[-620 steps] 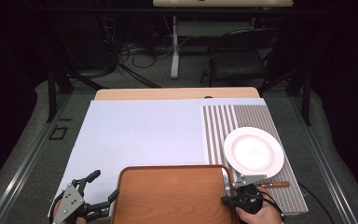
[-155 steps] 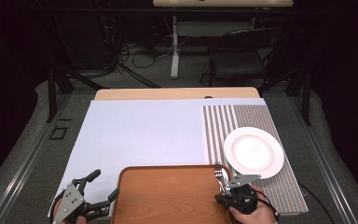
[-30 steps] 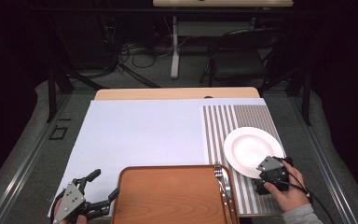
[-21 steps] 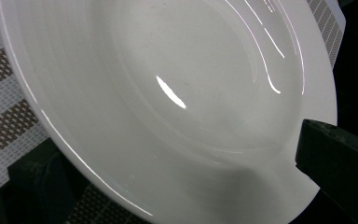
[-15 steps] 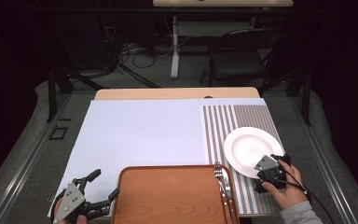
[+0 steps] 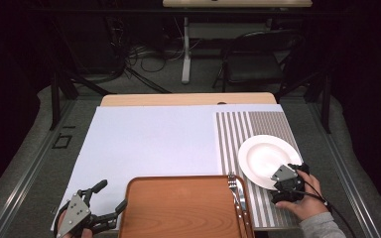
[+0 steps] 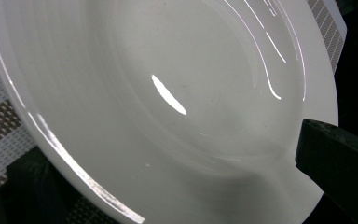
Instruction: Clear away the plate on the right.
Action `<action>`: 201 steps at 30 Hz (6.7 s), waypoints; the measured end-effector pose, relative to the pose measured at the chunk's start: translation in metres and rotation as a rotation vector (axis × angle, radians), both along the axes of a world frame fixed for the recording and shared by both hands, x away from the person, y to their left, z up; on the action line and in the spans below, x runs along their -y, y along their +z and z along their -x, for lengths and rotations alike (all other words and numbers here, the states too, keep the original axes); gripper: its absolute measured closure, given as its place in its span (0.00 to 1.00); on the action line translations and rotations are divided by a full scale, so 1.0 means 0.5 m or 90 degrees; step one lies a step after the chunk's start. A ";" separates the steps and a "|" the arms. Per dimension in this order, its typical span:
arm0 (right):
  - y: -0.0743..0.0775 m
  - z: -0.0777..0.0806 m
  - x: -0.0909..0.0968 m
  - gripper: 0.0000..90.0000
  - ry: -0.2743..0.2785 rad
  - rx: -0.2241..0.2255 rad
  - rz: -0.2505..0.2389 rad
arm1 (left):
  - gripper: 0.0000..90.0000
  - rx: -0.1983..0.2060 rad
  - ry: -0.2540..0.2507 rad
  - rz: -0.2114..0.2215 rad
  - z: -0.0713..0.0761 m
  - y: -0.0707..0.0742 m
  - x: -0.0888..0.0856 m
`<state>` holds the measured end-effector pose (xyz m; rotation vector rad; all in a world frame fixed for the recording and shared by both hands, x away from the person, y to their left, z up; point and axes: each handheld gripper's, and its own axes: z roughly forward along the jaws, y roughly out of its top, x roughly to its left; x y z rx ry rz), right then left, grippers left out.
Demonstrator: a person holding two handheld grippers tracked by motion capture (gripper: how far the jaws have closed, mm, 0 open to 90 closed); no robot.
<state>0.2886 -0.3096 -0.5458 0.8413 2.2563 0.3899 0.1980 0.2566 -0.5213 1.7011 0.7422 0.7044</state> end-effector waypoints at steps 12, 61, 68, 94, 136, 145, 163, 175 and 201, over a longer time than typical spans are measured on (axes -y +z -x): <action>-0.002 0.005 -0.002 0.00 0.015 0.029 0.018 | 0.17 0.000 0.000 -0.002 -0.001 0.000 0.000; -0.003 -0.013 -0.013 0.02 0.041 0.066 0.058 | 0.17 -0.001 0.003 -0.002 -0.001 -0.001 0.001; 0.020 -0.018 -0.015 0.12 0.054 0.055 0.046 | 0.17 -0.001 0.001 -0.003 -0.001 0.000 0.001; 0.068 -0.033 -0.010 0.59 0.137 -0.039 0.039 | 0.17 -0.004 0.003 -0.001 -0.001 -0.001 0.001; 0.094 -0.016 -0.023 0.92 0.243 -0.026 0.066 | 0.17 -0.005 0.002 -0.003 -0.002 -0.001 0.001; 0.122 0.003 -0.021 0.92 0.251 -0.024 0.021 | 0.17 -0.005 0.003 -0.003 -0.002 -0.001 0.001; 0.150 0.039 -0.023 0.91 0.378 0.044 0.031 | 0.17 -0.006 0.003 -0.003 -0.003 -0.002 0.002; 0.177 0.096 -0.086 0.91 0.473 0.086 0.055 | 0.17 -0.005 0.004 -0.004 -0.002 -0.001 0.001; 0.165 0.159 -0.237 0.91 0.612 0.113 0.032 | 0.17 -0.002 0.003 -0.004 -0.002 -0.001 -0.001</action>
